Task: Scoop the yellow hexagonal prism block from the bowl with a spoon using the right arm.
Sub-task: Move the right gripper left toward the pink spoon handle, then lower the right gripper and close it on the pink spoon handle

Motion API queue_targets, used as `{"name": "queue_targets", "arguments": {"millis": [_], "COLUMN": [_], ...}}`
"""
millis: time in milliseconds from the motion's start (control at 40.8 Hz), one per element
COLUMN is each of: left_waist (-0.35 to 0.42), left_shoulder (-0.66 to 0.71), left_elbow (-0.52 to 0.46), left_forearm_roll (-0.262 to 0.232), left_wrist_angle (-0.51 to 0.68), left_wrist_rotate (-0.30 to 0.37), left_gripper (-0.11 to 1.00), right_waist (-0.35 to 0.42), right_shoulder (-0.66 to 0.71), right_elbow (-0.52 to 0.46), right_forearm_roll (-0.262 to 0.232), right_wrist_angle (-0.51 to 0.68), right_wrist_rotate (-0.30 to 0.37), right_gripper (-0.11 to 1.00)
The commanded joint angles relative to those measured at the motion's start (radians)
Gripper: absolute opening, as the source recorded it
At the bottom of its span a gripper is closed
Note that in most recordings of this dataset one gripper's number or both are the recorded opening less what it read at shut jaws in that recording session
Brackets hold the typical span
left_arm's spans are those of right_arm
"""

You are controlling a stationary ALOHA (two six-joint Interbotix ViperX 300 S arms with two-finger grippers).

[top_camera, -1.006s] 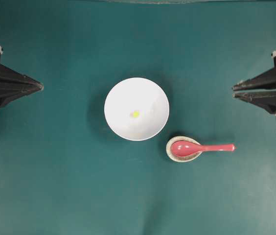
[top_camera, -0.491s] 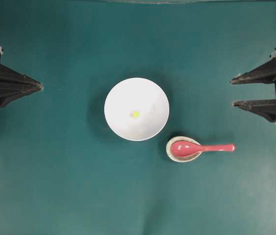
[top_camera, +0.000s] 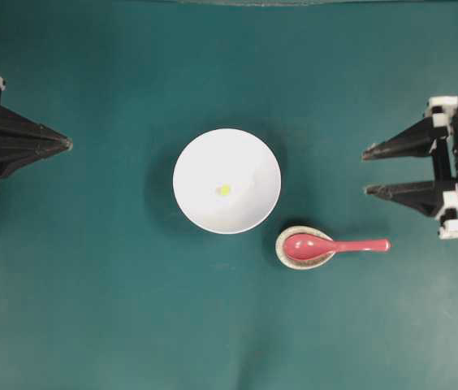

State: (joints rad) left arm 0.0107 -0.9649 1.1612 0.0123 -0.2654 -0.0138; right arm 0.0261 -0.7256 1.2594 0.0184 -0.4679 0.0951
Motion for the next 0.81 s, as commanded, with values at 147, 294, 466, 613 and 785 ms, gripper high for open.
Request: {"name": "queue_targets", "arguments": {"millis": [147, 294, 466, 613, 785], "left_waist": [0.0, 0.0, 0.002, 0.0, 0.0], "left_shoulder": [0.0, 0.002, 0.0, 0.002, 0.008], "left_elbow": [-0.026, -0.026, -0.026, -0.025, -0.025], "left_forearm_roll": [0.005, 0.003, 0.005, 0.003, 0.003], "left_wrist_angle": [-0.008, -0.008, -0.005, -0.005, -0.005], "left_wrist_rotate": [-0.002, -0.002, -0.003, -0.003, -0.003], "left_gripper": [0.03, 0.03, 0.03, 0.03, 0.03], "right_waist": [0.051, 0.087, 0.146, 0.21, 0.279], "right_shoulder": [0.13, 0.218, 0.31, 0.39, 0.492], "right_elbow": [0.051, 0.086, 0.124, 0.135, 0.132], "right_forearm_roll": [0.011, 0.058, 0.109, 0.155, 0.204], "right_wrist_angle": [-0.215, -0.339, -0.471, -0.543, -0.612], "right_wrist_rotate": [0.002, 0.002, 0.002, 0.002, 0.0], "right_gripper": [0.58, 0.58, 0.58, 0.58, 0.58]}}
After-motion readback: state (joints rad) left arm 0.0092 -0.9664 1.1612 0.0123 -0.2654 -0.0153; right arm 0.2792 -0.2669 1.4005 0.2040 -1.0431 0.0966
